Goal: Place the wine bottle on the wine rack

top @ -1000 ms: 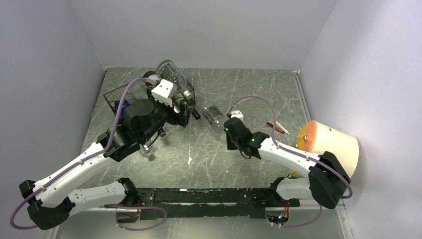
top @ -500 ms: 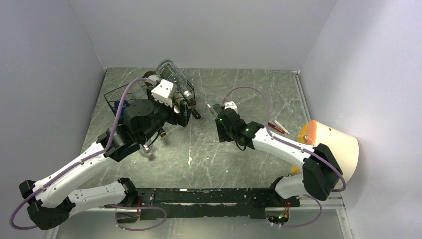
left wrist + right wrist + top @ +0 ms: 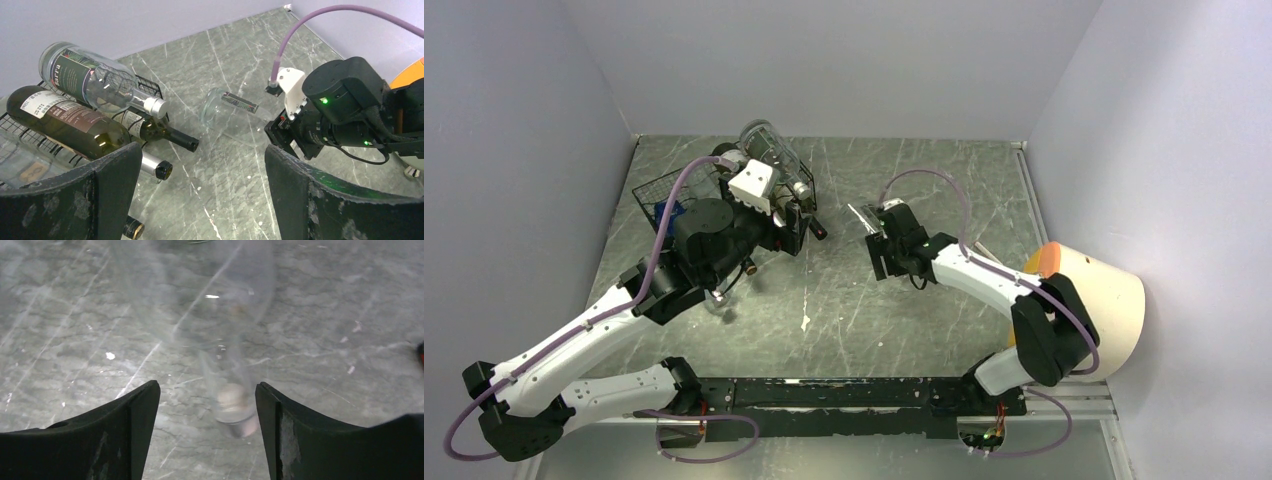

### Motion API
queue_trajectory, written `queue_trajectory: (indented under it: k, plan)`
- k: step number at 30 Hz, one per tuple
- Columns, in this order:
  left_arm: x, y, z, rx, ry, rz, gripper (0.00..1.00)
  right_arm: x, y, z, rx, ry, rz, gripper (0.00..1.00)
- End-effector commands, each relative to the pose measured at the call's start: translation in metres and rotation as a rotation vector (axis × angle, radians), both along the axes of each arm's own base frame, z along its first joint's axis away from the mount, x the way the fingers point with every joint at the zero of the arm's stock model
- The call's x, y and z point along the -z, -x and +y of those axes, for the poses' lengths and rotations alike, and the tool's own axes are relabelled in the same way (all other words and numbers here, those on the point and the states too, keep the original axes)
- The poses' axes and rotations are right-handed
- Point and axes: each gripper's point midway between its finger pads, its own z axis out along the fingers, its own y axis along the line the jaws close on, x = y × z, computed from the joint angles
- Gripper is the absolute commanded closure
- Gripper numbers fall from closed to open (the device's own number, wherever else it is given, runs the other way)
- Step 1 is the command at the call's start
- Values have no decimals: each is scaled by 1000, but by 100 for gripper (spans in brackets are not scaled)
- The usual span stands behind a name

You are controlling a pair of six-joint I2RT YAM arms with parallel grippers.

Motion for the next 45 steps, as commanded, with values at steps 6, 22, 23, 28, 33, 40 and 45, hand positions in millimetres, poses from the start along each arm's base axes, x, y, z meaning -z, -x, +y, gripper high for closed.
queue_trajectory:
  k: [6,22,23,28,33,40,45]
  plan:
    - [-13,1,3,-6,23,-27,4,18,-5,30,-127,-51,77,35]
    - [-13,2,8,-21,21,-30,4,40,-33,29,5,-9,44,40]
    - [-13,2,9,-23,20,-30,4,41,-34,28,8,-3,36,43]
    - [-10,1,9,-26,11,-21,4,43,-33,25,9,-3,8,56]
    - [-11,2,8,-21,18,-24,4,47,-33,21,18,11,-3,72]
    - [-13,3,10,-23,21,-24,4,26,-43,22,23,-18,-109,100]
    - [-15,4,10,-22,28,-27,4,-7,-51,25,21,-85,-226,100]
